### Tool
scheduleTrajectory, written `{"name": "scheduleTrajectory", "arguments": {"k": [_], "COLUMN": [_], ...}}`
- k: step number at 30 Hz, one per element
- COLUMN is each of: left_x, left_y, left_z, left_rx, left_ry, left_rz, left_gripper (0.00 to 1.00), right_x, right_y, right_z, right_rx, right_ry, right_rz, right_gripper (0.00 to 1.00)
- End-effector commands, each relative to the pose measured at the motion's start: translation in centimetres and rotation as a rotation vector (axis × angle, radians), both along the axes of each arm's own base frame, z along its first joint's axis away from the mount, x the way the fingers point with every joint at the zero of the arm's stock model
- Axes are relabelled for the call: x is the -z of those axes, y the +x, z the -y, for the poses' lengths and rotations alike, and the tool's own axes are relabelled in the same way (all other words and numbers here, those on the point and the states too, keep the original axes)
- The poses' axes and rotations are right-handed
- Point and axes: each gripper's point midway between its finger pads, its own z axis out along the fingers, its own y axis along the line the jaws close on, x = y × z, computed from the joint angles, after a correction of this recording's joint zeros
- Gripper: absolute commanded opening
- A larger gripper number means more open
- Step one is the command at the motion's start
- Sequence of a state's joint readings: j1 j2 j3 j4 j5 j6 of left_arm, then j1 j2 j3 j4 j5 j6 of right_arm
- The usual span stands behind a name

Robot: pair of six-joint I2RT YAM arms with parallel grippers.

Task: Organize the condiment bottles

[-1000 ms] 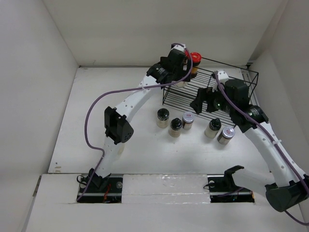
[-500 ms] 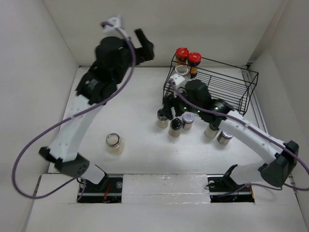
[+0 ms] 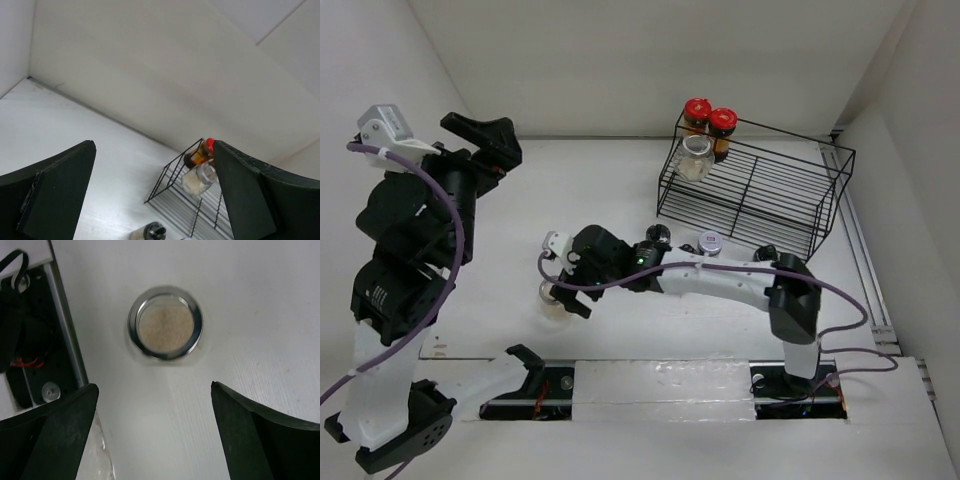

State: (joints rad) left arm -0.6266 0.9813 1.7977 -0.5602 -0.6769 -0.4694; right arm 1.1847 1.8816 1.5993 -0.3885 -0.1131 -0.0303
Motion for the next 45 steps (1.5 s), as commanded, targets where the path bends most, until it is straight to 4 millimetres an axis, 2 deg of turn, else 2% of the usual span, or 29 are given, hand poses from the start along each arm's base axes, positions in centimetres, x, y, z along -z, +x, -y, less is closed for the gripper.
{"name": "scheduleTrajectory", "arguments": {"k": [1,7,10,15,18,19,20,21,22,23,24,27,28,29,30,31,32,34,35,36,37,38,39,40,41,42,43,44,45], "left_x": [3.6,4.0,4.1,4.5,4.4,4.4,4.4,4.6,4.6,4.8,4.8,5.2,5.5,4.9,4.4,4.3,3.5,2.5,2.4,1.7,1.6,2.0,2.6,3.1,3.6,4.3,5.2,6.0,6.9], "left_y": [1.3,1.1,1.1,1.7,1.7,1.7,1.7,1.9,1.9,2.2,2.2,2.7,3.0,3.1,3.1,3.4,3.8,4.1,4.3,4.9,5.2,5.6,6.4,6.9,7.3,7.8,8.6,9.0,9.4], "left_z": [0.7,0.9,0.8,0.9,0.9,0.9,0.9,1.1,1.0,1.2,1.2,1.4,1.6,1.5,1.4,1.6,2.5,3.5,3.9,5.2,5.8,6.5,7.7,8.5,9.3,10.3,12.3,13.3,14.2], "left_rx": [-0.018,0.002,0.001,-0.011,-0.011,-0.011,-0.011,-0.011,-0.012,-0.012,-0.012,-0.021,-0.021,-0.033,-0.034,-0.034,0.003,0.039,0.058,0.100,0.122,0.142,0.180,0.202,0.229,0.261,0.333,0.364,0.394], "left_ry": [0.046,0.062,0.087,0.127,0.131,0.131,0.131,0.132,0.141,0.146,0.146,0.165,0.181,0.174,0.174,0.176,0.184,0.178,0.187,0.184,0.187,0.204,0.214,0.222,0.241,0.251,0.265,0.259,0.259], "left_rz": [-0.104,-0.100,-0.102,-0.121,-0.115,-0.115,-0.115,-0.116,-0.117,-0.124,-0.124,-0.136,-0.145,-0.138,-0.123,-0.125,-0.115,-0.102,-0.111,-0.100,-0.101,-0.111,-0.122,-0.133,-0.146,-0.161,-0.183,-0.201,-0.227], "left_gripper": [1.00,1.00,1.00,1.00,1.00,1.00,1.00,1.00,1.00,1.00,1.00,1.00,1.00,1.00,1.00,1.00,1.00,1.00,1.00,1.00,1.00,1.00,1.00,1.00,0.91,0.85,0.82,0.80,0.78], "right_x": [-2.3,0.4,1.3,2.3,3.7,3.5,4.0,4.0,4.0,3.5,2.5,0.2,-2.9,-4.5,-5.9,-9.2,-10.9,-14.2,-17.0,-18.4,-19.3,-21.1,-21.8,-22.4,-22.6,-23.9,-24.2,-23.6,-24.5], "right_y": [1.6,2.9,3.5,2.9,3.2,3.4,3.4,3.5,3.5,3.5,3.5,2.6,3.2,3.0,3.3,3.7,3.9,5.6,5.8,6.5,8.1,8.4,9.2,11.1,12.0,12.6,13.5,15.5,16.2], "right_z": [-3.8,-6.8,-7.4,-8.1,-7.9,-8.1,-7.9,-7.8,-7.8,-7.8,-7.7,-7.6,-7.2,-6.8,-6.1,-4.6,-3.8,-1.2,0.9,2.4,4.5,7.0,8.7,11.3,13.1,15.1,16.6,19.5,21.2], "right_rx": [0.009,0.022,0.037,0.023,0.056,0.064,0.064,0.078,0.078,0.078,0.078,0.044,0.054,0.053,0.062,0.078,0.092,0.146,0.176,0.208,0.259,0.301,0.340,0.409,0.446,0.483,0.521,0.599,0.638], "right_ry": [0.080,0.039,0.029,0.017,0.000,0.010,-0.001,-0.001,-0.001,0.007,0.028,0.069,0.122,0.140,0.161,0.211,0.239,0.288,0.331,0.352,0.363,0.390,0.396,0.392,0.386,0.400,0.395,0.357,0.363], "right_rz": [0.034,0.016,0.024,0.003,-0.005,0.006,0.002,0.001,0.001,0.004,0.011,-0.001,0.019,0.025,0.034,0.055,0.057,0.091,0.106,0.125,0.129,0.145,0.160,0.165,0.170,0.187,0.194,0.190,0.203], "right_gripper": [1.00,1.00,1.00,1.00,0.98,0.98,0.95,0.81,0.74,0.69,0.57,0.47,0.47,0.46,0.46,0.46,0.46,0.46,0.46,0.46,0.45,0.45,0.45,0.45,0.45,0.45,0.45,0.45,0.45]}}
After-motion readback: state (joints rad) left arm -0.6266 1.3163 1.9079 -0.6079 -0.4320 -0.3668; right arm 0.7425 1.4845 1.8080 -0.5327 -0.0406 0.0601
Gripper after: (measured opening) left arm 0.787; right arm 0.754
